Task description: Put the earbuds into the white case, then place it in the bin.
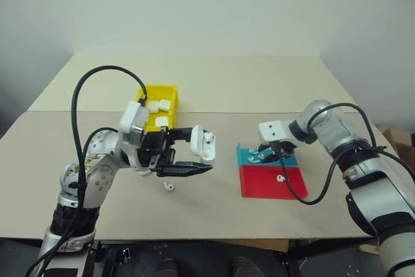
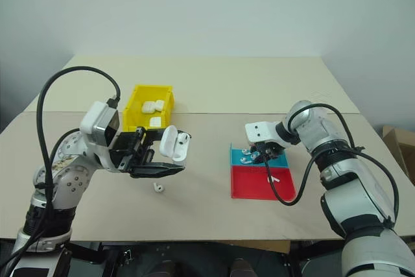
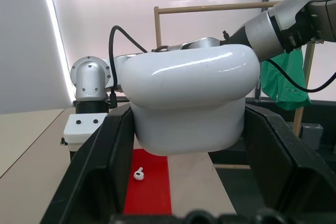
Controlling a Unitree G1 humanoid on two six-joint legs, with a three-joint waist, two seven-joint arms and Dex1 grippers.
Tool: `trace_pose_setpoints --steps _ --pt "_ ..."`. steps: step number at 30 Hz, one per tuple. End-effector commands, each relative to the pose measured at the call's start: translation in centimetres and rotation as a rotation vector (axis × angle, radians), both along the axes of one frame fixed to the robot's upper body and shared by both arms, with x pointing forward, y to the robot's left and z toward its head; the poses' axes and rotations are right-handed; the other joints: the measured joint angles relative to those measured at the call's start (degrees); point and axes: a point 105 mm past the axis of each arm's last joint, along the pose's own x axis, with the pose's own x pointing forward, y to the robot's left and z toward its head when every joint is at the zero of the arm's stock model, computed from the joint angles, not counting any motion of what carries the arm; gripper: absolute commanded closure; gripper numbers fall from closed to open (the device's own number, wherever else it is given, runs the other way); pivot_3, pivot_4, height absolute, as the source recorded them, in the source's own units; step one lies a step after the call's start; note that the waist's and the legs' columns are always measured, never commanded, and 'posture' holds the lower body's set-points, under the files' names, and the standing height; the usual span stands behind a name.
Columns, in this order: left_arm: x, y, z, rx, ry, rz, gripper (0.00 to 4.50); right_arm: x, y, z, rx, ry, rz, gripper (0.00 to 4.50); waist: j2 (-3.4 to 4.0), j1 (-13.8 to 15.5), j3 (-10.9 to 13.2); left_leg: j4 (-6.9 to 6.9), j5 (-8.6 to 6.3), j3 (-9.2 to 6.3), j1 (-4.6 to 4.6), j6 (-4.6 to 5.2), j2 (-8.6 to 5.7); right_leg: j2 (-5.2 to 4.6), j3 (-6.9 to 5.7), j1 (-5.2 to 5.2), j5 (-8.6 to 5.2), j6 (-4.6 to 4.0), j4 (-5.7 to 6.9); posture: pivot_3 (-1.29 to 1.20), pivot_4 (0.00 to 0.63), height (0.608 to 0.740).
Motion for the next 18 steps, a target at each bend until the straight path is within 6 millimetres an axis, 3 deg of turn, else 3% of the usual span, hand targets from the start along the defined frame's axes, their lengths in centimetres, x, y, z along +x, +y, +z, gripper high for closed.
trace_pose_setpoints --steps 1,18 --pt "-0.8 0.1 1.0 -0.020 -0.041 -0.009 1.68 0.6 -0.1 0.7 -0.013 -0.042 0.001 2.36 0.00 -0.1 0.0 0.00 0.00 0.00 0.00 0.00 0.00 0.00 0.01 0.00 0.00 0.00 0.00 0.00 0.150 0.740" --pt "-1.0 0.3 0.9 -0.019 -0.040 0.011 1.68 0.8 0.3 -0.4 -0.006 -0.017 -0.010 2.36 0.00 -0.2 0.0 0.00 0.00 -0.01 0.11 0.00 0.00 0.01 0.01 0.08 0.01 -0.01 0.06 0.00 0.150 0.740"
